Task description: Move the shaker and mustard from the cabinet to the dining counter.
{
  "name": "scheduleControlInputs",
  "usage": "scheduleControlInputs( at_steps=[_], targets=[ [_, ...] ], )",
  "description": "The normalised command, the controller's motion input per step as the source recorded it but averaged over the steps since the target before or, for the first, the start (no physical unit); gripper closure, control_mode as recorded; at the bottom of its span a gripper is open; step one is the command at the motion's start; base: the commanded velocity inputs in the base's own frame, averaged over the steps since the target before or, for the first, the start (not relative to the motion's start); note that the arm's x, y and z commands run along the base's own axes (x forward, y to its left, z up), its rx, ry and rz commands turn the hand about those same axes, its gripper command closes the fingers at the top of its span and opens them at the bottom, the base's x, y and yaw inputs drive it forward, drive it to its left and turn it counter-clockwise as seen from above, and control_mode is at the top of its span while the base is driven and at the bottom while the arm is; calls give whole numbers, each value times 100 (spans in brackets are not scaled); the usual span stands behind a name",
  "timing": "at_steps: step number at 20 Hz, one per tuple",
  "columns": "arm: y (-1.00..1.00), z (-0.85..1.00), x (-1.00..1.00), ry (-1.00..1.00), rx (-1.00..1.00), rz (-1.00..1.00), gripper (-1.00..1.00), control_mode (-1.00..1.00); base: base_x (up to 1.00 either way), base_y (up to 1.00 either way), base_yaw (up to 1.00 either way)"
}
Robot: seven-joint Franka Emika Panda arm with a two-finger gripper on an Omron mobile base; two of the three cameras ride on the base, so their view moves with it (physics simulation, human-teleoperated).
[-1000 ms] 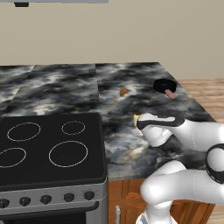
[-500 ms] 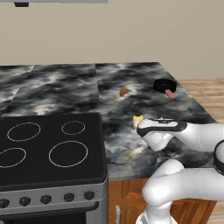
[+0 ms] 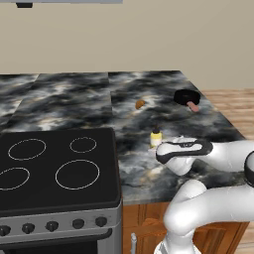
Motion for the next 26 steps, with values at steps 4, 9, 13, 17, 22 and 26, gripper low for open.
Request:
scheduleControlInputs(
  at_steps=[4,9,13,17,22,26],
  targets=[
    [0,-5,20,0,0,0,100,-100,0,0,0],
    [0,-5,25,0,0,0,100,-100,0,0,0],
    [0,-16,19,0,0,0,100,-100,0,0,0],
    [0,-24,11,0,0,0,100,-100,0,0,0],
    [0,-24,7,0,0,0,100,-100,0,0,0],
    [0,-25,10,0,0,0,100,-100,0,0,0]
  ],
)
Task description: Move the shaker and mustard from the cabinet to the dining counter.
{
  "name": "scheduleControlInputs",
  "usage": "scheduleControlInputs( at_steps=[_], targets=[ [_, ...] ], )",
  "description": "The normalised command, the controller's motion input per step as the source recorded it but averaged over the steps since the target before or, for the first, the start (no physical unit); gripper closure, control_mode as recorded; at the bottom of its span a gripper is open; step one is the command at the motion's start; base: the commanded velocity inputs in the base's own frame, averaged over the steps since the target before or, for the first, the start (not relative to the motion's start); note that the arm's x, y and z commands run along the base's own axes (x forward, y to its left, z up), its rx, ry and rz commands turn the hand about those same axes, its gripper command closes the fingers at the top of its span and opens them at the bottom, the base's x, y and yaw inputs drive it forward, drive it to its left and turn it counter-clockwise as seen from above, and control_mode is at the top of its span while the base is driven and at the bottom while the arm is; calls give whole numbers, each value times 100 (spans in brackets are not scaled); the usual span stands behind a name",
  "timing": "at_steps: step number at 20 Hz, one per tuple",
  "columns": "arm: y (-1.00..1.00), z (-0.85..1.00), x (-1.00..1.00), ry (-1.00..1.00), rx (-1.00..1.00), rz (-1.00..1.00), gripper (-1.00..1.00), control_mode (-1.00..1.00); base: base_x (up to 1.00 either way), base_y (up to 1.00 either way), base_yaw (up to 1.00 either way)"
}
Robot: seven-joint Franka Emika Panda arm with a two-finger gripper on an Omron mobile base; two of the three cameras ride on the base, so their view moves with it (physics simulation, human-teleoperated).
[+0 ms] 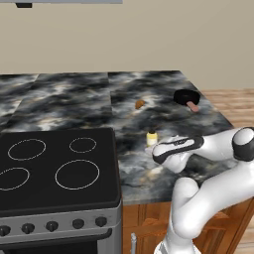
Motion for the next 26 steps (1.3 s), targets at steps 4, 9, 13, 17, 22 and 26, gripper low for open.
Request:
scheduleControlInputs(
  at_steps=[4,9,13,17,22,26],
  targets=[
    [0,-29,13,0,0,0,100,-100,0,0,0],
    [0,-30,11,0,0,0,100,-100,0,0,0],
    [0,-30,2,0,0,0,-100,-100,0,0,0],
    [0,-33,0,0,0,0,-100,-100,0,0,0],
    [0,-30,-5,0,0,0,-100,-100,0,0,0],
    [0,-23,-7,0,0,0,-100,-100,0,0,0]
  ],
)
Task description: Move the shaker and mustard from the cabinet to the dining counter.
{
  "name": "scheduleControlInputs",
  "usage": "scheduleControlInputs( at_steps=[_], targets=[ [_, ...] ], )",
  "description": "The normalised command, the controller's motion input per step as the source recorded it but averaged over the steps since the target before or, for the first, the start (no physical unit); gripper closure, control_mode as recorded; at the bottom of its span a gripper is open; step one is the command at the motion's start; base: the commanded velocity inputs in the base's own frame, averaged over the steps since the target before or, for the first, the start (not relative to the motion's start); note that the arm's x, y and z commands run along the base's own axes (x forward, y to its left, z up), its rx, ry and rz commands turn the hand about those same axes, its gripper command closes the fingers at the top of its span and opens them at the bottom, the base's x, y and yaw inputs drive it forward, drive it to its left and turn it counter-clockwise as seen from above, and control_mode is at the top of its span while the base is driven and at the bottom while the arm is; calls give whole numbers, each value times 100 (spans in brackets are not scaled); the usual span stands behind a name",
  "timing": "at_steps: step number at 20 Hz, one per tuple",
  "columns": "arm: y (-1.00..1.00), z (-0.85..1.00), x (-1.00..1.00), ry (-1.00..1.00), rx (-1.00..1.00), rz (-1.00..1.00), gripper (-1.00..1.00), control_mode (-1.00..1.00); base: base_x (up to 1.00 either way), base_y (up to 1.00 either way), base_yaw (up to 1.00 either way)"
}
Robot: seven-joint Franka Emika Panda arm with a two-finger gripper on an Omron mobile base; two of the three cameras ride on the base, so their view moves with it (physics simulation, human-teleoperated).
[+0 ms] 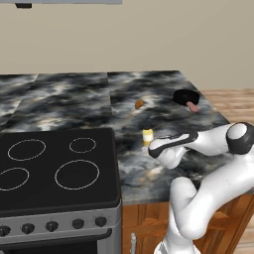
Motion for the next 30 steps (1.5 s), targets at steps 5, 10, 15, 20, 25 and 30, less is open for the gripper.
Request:
scheduleControlInputs(
  at_steps=[5,10,15,20,25,30],
  targets=[
    [-6,-14,-27,0,0,0,-100,-100,0,0,0],
    [-24,2,-38,2,0,0,-100,-100,0,0,0],
    [-39,57,-17,21,0,-6,-100,-100,0,0,0],
    [-46,99,0,36,0,-7,-100,-100,0,0,0],
    [-45,100,0,41,0,-5,-100,-100,0,0,0],
    [-35,95,-26,38,0,-2,-100,-100,0,0,0]
  ],
)
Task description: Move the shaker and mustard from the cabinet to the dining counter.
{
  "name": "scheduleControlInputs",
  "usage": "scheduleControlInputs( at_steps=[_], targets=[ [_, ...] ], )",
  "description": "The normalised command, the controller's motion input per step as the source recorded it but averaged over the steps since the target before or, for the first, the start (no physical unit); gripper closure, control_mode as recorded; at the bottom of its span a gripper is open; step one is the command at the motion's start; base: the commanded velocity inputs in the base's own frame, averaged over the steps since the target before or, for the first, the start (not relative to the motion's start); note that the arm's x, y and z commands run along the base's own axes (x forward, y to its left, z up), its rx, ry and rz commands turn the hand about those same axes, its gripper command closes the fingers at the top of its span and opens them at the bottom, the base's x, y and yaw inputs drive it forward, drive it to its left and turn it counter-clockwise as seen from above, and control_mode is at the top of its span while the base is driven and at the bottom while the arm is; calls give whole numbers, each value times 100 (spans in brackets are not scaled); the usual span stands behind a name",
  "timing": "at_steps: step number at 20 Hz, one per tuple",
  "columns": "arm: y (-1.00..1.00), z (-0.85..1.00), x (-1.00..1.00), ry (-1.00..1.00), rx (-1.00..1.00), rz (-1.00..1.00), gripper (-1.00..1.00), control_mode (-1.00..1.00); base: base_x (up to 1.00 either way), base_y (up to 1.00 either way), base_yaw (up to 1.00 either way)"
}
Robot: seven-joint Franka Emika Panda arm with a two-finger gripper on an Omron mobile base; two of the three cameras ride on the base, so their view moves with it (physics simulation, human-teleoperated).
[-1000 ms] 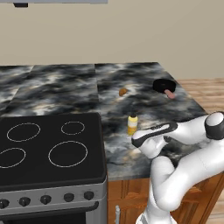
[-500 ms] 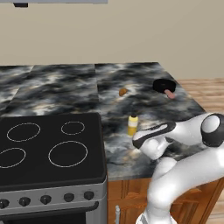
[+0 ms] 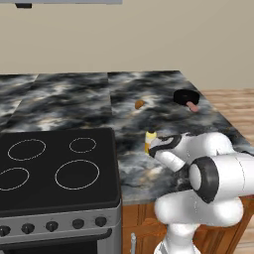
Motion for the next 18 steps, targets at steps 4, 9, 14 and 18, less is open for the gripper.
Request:
scheduleControlInputs(
  at_steps=[4,9,14,18],
  targets=[
    [-33,89,-41,32,0,0,-100,-100,0,0,0],
    [-37,87,-39,26,0,0,-100,-100,0,0,0],
    [-34,71,-26,20,1,0,-100,-100,0,0,0],
    [-21,11,-40,3,7,0,-100,-100,0,0,0]
  ],
)
